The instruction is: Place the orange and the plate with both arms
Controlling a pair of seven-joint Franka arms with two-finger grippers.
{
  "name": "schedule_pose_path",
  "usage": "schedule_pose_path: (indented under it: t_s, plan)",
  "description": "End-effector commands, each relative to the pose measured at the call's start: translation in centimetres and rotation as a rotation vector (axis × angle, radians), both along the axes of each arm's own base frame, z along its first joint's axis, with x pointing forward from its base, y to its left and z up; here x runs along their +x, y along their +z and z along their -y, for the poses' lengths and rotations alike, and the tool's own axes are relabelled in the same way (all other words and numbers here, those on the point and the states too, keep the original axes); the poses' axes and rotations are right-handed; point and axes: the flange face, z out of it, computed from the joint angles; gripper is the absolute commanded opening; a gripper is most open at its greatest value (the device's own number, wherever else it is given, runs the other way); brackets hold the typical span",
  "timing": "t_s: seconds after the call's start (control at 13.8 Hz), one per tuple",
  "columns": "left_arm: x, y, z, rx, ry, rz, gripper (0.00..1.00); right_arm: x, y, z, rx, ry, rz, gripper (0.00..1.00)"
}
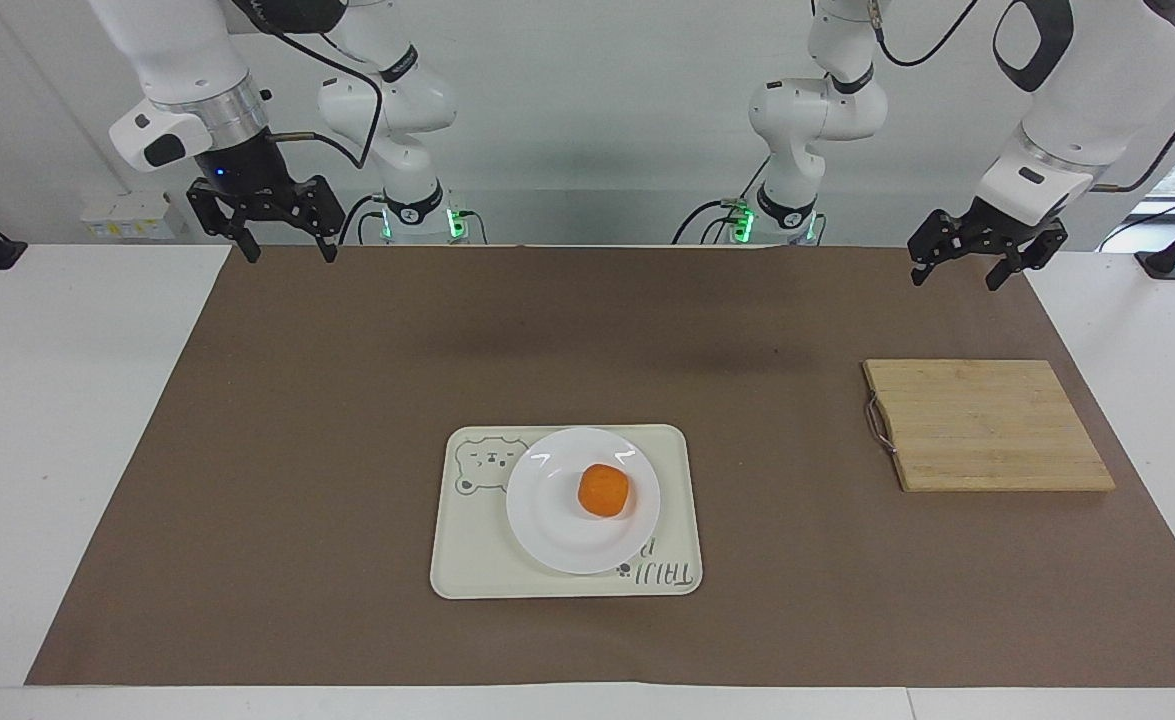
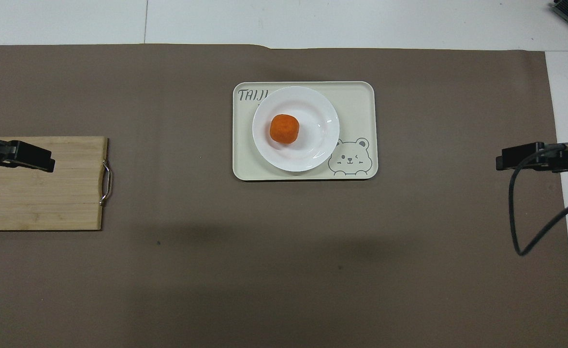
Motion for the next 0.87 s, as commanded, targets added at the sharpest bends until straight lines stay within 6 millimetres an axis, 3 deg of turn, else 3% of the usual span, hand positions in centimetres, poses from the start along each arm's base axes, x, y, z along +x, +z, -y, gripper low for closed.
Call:
schedule_pose_path:
  t_s: [0.0,0.36,0.65,0.8]
  plan:
    - [-0.2,0.5,-0.3,0.014,-0.002,0.001,1.0,-1.2,-0.5,0.1,-0.021,-0.028,-0.01,1.0]
    - [-0.2,0.5,-0.3,0.014,-0.002,0.001,1.0,-1.8,-0.8,0.2,-0.072,-0.009,-0.005,1.0]
    - [-0.2,0.6,-0.3,0.014,-0.002,0.002,1.0,-1.6,0.4,0.7,-0.062,-0.015,0.004,1.0]
    - [-0.2,0.6,-0.3,0.014,-0.002,0.002,1.0,-2.5,1.0,0.5,-0.065,-0.006,-0.019,1.0]
